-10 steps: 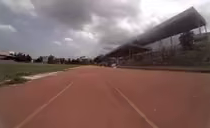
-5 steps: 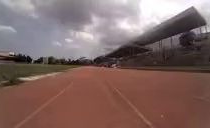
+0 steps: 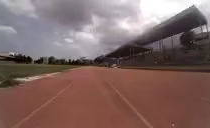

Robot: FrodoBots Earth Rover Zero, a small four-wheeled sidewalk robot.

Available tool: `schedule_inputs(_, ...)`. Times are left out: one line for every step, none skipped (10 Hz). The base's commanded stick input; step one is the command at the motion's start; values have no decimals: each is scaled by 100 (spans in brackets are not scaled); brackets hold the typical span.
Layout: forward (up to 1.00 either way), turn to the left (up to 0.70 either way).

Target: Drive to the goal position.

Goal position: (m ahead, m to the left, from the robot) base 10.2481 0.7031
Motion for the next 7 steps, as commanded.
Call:
schedule_inputs(45, 0)
schedule_inputs(45, 0)
schedule_inputs(45, 0)
schedule_inputs(45, 0)
schedule_inputs(45, 0)
schedule_inputs(45, 0)
schedule_inputs(45, 0)
